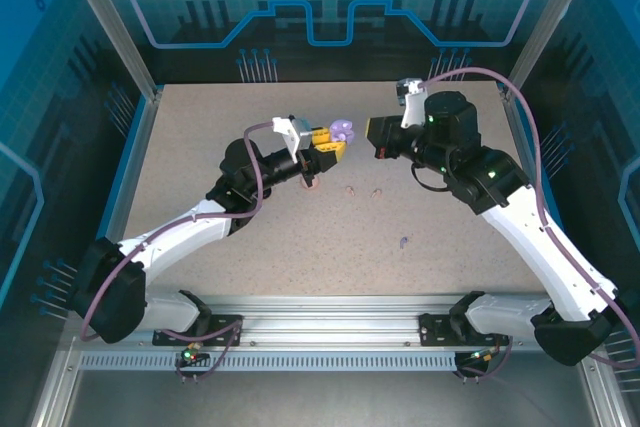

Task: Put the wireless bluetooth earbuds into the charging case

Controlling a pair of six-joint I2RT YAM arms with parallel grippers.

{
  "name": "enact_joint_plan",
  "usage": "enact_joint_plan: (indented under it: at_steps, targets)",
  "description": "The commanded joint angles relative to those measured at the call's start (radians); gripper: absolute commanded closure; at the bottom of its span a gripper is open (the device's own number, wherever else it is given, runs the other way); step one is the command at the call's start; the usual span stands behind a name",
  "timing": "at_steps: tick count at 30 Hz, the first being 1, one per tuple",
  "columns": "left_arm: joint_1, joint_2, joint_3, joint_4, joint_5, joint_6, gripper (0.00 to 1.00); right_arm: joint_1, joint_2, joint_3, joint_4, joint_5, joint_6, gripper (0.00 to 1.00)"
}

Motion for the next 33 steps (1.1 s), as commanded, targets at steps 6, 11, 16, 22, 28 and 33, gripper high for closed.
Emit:
enact_joint_plan:
  at_steps: [6, 11, 16, 22, 28, 33]
  targets:
    - [-0.003, 0.002, -0.008, 0.006, 0.006, 0.031, 1.00, 0.010, 0.051, 0.032, -0.101, -0.082, 0.028, 1.00]
    - [-0.003, 0.005, -0.008, 0.004, 0.010, 0.032, 1.00, 0.037, 0.083, 0.053, -0.096, -0.091, 0.031, 1.00]
    - [-0.003, 0.008, -0.007, 0.006, 0.014, 0.032, 1.00, 0.072, 0.111, 0.095, -0.103, -0.086, 0.021, 1.00]
    - [-0.003, 0.013, -0.013, 0.005, 0.012, 0.036, 1.00, 0.096, 0.132, 0.141, -0.122, -0.078, 0.010, 1.00]
    - [-0.003, 0.023, -0.011, 0.010, 0.013, 0.034, 1.00, 0.099, 0.119, 0.139, -0.127, -0.067, 0.013, 1.00]
    - [-0.003, 0.026, -0.010, 0.016, 0.017, 0.028, 1.00, 0.099, 0.129, 0.146, -0.118, -0.073, 0.016, 1.00]
